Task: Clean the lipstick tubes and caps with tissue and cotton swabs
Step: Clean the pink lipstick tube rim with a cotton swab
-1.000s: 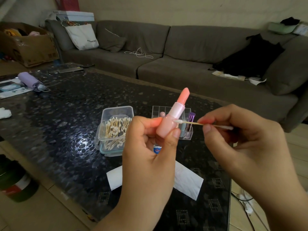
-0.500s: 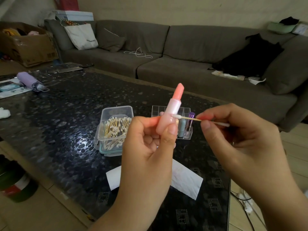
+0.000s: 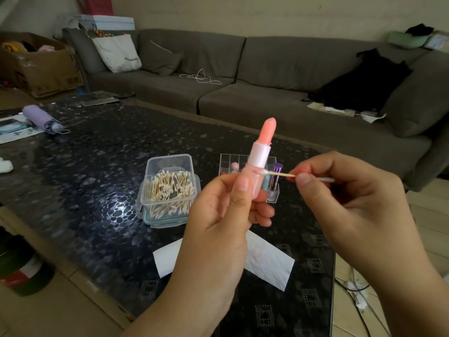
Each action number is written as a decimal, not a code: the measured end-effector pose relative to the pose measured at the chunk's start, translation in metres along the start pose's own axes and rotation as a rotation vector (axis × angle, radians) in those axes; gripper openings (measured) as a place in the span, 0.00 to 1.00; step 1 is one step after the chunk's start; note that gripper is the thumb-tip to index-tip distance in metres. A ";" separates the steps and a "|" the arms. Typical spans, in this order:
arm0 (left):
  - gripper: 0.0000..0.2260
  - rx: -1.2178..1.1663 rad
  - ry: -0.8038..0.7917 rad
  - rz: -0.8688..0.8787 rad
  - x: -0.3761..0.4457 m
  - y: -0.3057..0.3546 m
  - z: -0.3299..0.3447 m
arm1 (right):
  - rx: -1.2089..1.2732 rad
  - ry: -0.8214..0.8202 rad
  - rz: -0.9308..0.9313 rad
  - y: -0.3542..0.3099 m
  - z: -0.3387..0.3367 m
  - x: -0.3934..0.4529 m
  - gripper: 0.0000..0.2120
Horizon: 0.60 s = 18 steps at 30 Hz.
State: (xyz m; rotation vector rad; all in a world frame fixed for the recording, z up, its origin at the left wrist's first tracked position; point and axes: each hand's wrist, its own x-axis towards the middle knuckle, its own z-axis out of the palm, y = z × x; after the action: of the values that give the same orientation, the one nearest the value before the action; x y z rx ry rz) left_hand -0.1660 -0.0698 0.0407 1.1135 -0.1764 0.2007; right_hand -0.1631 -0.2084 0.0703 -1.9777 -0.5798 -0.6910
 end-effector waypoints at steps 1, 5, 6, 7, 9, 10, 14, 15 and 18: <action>0.16 0.003 -0.007 -0.003 0.000 0.000 0.000 | -0.001 -0.002 0.000 0.000 0.000 0.000 0.06; 0.15 -0.078 0.005 -0.023 0.001 0.002 0.001 | 0.016 0.009 0.025 0.002 -0.001 0.002 0.07; 0.15 -0.098 0.006 -0.026 0.001 0.003 0.002 | 0.020 0.015 0.029 0.003 -0.002 0.002 0.07; 0.15 -0.108 0.005 -0.027 0.001 0.004 0.002 | 0.022 0.019 0.029 0.003 -0.002 0.002 0.07; 0.15 -0.116 0.003 -0.033 0.001 0.004 0.004 | 0.033 0.020 0.024 0.002 0.000 0.001 0.06; 0.15 -0.120 -0.001 -0.040 0.000 0.005 0.004 | 0.040 0.016 0.021 0.001 0.001 0.001 0.06; 0.15 -0.190 -0.037 -0.109 -0.002 0.006 0.006 | 0.044 0.010 0.026 -0.001 0.002 0.002 0.05; 0.15 -0.217 -0.045 -0.134 -0.002 0.007 0.006 | 0.050 0.022 0.036 0.000 0.000 0.002 0.06; 0.16 -0.265 -0.057 -0.187 -0.002 0.010 0.005 | 0.042 0.032 0.040 0.001 -0.004 0.003 0.07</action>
State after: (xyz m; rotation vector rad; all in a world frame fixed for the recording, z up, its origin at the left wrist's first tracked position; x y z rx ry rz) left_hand -0.1707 -0.0702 0.0515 0.8666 -0.1436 -0.0219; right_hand -0.1612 -0.2117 0.0733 -1.9309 -0.5301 -0.6798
